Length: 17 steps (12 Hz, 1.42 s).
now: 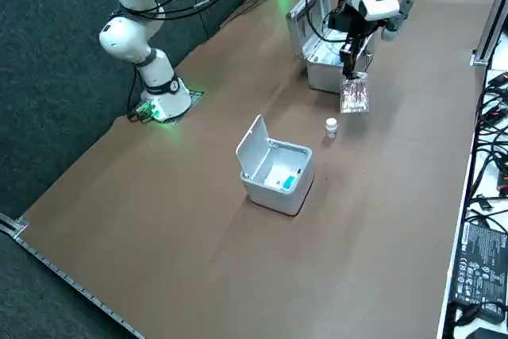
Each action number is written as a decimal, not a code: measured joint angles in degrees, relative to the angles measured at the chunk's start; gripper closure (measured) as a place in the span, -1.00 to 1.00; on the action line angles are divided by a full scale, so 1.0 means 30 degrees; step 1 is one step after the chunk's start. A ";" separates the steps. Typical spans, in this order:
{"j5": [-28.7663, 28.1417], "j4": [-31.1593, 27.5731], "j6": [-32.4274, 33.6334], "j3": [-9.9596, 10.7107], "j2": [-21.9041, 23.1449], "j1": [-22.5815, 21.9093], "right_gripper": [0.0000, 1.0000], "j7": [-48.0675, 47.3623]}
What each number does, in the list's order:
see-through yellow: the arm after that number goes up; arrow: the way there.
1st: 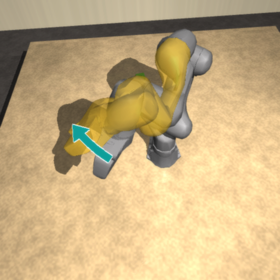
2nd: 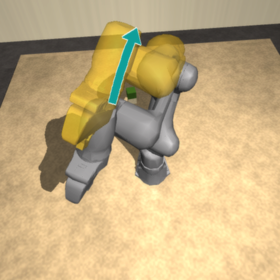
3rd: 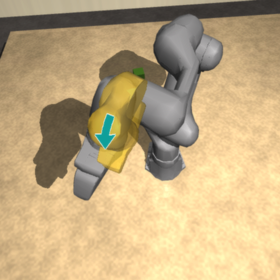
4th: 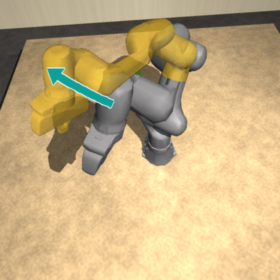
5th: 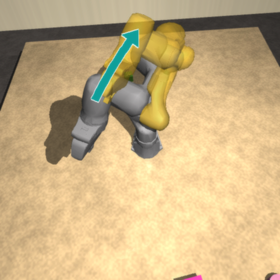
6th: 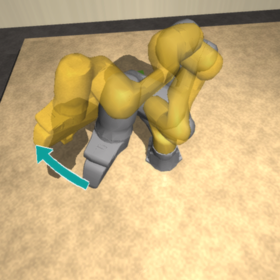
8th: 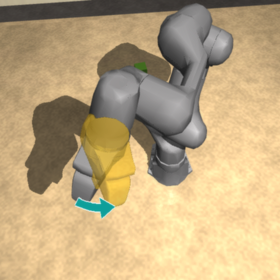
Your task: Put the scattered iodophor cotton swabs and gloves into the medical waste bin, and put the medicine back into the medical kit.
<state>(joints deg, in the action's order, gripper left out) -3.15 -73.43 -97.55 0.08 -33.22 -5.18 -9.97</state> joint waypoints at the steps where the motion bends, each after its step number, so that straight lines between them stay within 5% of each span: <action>1: -0.0001 0.0009 0.0253 0.0006 0.0156 0.0369 0.97 0.0492; 9: 0.0102 -0.0096 0.3172 0.0212 0.0967 0.4010 0.97 0.5247; 17: -0.0081 -0.1965 0.3418 0.0225 0.0891 0.7465 0.97 0.8973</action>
<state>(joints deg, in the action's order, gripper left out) -3.40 -79.32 -87.29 0.75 -30.54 17.22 16.95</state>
